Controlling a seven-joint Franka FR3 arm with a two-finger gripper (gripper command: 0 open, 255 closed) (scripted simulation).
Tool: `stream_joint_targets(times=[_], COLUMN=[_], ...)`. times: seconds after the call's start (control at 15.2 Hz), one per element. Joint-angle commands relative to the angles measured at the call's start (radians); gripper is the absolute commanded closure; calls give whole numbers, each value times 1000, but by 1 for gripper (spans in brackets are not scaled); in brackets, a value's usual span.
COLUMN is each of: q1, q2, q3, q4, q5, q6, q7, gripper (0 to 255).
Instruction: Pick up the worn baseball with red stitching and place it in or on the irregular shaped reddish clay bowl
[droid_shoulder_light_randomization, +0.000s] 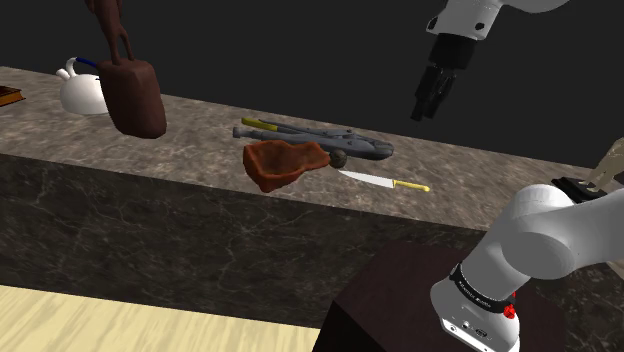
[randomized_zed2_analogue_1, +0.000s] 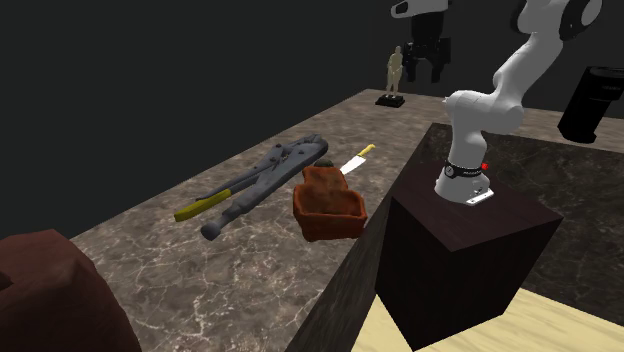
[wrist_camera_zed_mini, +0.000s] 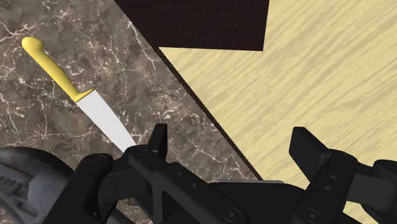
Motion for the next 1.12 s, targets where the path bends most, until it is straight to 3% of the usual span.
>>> stream_joint_targets(times=[0.0, 0.53, 1.06], q1=[0, -19, -23], q2=[0, 169, 412], q3=[0, -56, -116], q4=[0, -82, -73], q5=[0, -14, 10], q6=[0, 274, 527], q7=[0, -77, -163], gripper=[0, 0, 0])
